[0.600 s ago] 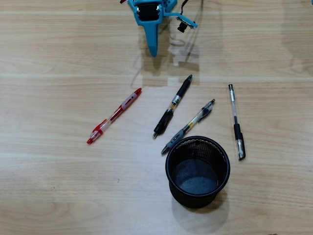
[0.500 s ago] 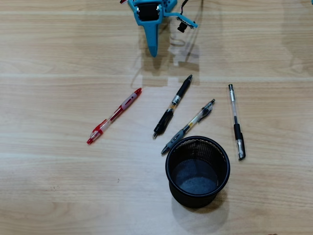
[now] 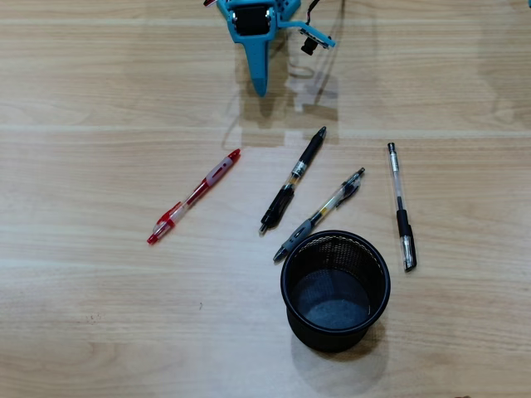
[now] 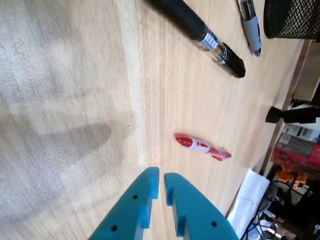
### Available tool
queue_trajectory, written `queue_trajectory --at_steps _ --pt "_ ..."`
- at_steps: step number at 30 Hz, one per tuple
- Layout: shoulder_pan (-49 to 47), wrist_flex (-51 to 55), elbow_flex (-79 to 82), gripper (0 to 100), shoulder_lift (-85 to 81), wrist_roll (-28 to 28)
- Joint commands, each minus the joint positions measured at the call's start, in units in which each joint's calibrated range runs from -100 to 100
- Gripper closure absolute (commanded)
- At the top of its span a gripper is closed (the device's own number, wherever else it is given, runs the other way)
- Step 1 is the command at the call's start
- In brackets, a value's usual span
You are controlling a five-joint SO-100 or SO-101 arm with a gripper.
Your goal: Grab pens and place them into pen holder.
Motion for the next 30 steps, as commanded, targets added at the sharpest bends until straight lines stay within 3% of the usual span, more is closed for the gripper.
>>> queue_trajectory --at_steps 1,30 --pt "-0.5 -0.6 -0.6 98 -0.4 0.2" --pt "1.9 -0.6 -0.6 98 -0.4 -0.1"
